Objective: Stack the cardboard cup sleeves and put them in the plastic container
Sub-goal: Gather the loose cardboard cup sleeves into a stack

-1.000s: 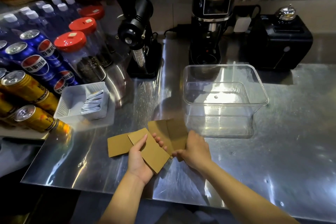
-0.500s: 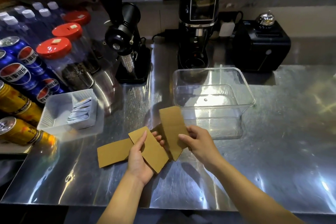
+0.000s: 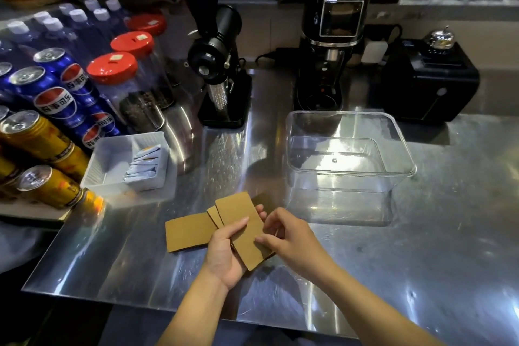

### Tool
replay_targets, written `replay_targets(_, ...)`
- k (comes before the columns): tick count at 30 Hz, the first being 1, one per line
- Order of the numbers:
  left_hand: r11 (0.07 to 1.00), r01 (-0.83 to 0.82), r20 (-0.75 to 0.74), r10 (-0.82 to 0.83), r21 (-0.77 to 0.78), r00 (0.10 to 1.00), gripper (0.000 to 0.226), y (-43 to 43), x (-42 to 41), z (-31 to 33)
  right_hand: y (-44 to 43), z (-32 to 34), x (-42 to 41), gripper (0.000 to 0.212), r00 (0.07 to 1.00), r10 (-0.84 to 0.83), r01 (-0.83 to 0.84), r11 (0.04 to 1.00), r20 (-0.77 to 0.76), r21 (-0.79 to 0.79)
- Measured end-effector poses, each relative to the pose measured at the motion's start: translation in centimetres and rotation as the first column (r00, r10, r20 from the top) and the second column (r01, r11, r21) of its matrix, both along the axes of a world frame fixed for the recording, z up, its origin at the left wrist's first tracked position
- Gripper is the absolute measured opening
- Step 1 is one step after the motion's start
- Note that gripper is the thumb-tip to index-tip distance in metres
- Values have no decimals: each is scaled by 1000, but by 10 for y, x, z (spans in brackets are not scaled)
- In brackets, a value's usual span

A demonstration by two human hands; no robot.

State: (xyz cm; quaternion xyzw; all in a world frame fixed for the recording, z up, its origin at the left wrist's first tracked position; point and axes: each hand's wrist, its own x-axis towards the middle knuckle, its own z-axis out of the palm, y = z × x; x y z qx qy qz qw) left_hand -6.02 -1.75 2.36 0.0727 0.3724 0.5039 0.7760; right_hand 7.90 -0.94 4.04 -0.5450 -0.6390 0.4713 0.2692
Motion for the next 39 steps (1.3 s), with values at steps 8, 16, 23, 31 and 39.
replay_targets(8,988,-151,-123,154,29,980,21,-7,-19,0,13,-13,1,16,934,-158,96,975,319,202)
replay_targets(16,959,-264,-296,282,101,913,28,-14,-24,6,25,-28,0,63,726,-105,73,994,679,77)
replay_targets(23,968,-242,-301,251,67,920,22,-17,-28,4,35,-30,-2,73,704,-2,75,995,710,-71)
replay_targets(31,972,-232,-312,228,27,922,28,-14,-29,8,34,-25,10,37,916,-177,209,977,359,-51)
replay_targets(39,976,-218,-243,208,-17,947,16,-6,-20,8,39,-2,17,36,950,-311,310,950,39,24)
